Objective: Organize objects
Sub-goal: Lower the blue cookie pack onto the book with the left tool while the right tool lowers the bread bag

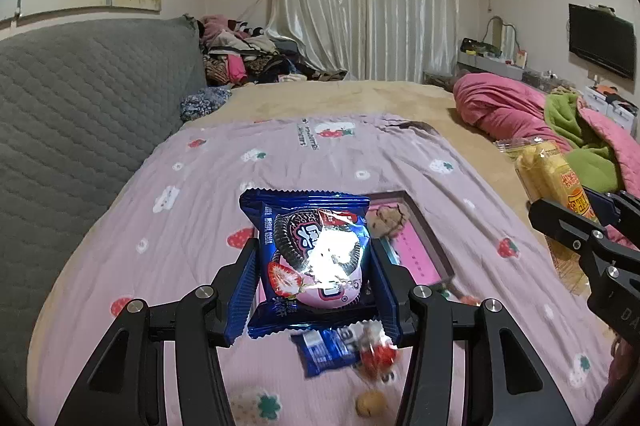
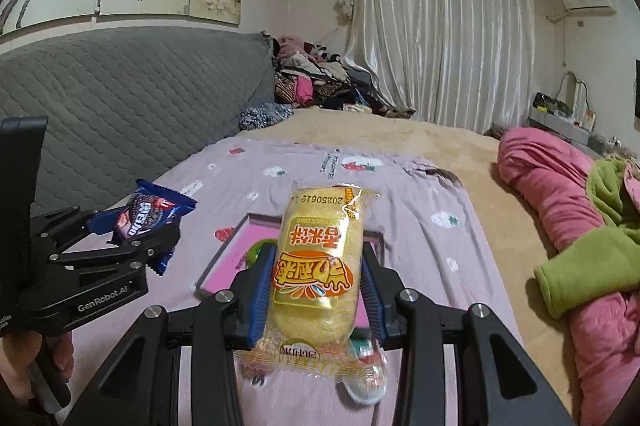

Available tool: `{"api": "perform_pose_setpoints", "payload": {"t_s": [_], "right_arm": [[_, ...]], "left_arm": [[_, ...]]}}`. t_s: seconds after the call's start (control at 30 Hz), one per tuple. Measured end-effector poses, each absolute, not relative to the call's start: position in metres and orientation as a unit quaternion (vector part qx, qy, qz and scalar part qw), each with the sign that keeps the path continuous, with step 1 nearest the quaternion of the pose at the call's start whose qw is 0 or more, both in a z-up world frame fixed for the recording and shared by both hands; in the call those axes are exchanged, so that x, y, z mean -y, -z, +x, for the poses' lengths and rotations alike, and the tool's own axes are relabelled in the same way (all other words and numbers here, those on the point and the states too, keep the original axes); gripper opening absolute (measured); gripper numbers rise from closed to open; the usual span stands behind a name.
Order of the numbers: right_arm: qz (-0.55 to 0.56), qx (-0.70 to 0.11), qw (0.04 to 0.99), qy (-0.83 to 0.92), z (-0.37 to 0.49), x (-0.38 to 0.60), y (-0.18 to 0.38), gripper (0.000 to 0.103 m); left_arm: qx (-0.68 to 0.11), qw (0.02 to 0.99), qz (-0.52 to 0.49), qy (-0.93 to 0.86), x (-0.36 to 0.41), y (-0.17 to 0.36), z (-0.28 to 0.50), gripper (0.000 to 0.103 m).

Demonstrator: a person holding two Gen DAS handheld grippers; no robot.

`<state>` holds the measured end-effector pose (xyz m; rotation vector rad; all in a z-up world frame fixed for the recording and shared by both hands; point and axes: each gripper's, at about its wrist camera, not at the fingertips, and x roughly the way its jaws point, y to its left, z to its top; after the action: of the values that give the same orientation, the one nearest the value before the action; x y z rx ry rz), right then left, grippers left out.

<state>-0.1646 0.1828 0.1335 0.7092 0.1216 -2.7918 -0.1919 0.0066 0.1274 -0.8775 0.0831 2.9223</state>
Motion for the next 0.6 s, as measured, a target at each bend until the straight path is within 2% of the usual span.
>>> {"api": "perform_pose_setpoints", "payload": {"t_s": [0.33, 0.6], "right_arm": [[0.230, -0.023, 0.136, 0.963, -0.228, -0.175, -0.133, 0.041], [0.247, -0.019, 0.130, 0.960, -0.268, -0.170, -0.098, 0.041]], "left_arm": [[-0.016, 0.043, -0.289, -0.956, -0.001, -0.118, -0.263, 0.054], [0.003, 0.043, -0.305, -0.951, 0.008, -0.078, -0.304, 0.054]]}}
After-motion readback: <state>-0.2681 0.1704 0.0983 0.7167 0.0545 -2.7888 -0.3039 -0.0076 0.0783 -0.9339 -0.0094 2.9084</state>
